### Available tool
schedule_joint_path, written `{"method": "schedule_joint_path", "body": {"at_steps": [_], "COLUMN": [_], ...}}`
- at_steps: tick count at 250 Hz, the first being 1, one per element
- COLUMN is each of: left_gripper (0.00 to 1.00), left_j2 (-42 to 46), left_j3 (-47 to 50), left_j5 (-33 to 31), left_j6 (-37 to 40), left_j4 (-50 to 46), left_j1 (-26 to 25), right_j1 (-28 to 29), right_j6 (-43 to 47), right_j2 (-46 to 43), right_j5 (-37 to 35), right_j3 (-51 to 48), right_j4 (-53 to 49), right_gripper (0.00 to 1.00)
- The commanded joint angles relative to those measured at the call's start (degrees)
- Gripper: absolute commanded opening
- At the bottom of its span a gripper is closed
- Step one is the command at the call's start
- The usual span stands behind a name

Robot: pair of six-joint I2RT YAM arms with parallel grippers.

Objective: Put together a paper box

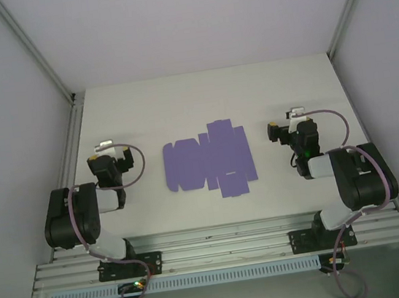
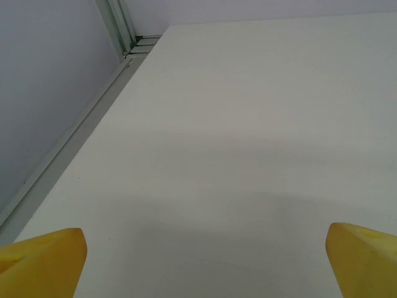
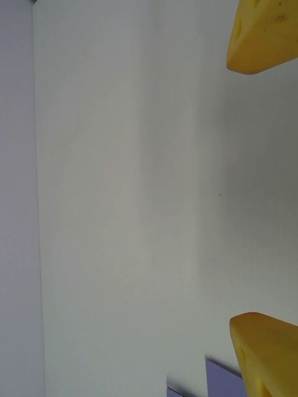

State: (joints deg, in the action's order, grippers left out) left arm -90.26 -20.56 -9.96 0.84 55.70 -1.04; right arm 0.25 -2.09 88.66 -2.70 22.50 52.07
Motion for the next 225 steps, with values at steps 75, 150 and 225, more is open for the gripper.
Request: {"method": "schedule_joint_path", "body": {"at_steps": [75, 150, 225], "left_gripper": [1.00, 0.94, 1.00], "left_j2": [0.5, 0.7, 2.6], "left_j3": [-1.3, -2.1, -1.9], "left_j5": [4.4, 9.7, 7.4], "left_j6": [-0.1, 0.2, -0.8], "left_j4": [-1.4, -3.0, -4.1], "left_j1": [0.7, 1.8, 1.8], "right_j1": [0.1, 0.2, 0.2], "right_j6": [0.0, -0.1, 0.0], "right_j2": [-0.2, -0.4, -1.5], "right_j5": [0.5, 0.5, 0.7], "right_j3": [0.7, 0.5, 0.8], "right_j4": [-0.7, -0.5, -1.7], "right_gripper": [1.00, 1.00, 1.00]}}
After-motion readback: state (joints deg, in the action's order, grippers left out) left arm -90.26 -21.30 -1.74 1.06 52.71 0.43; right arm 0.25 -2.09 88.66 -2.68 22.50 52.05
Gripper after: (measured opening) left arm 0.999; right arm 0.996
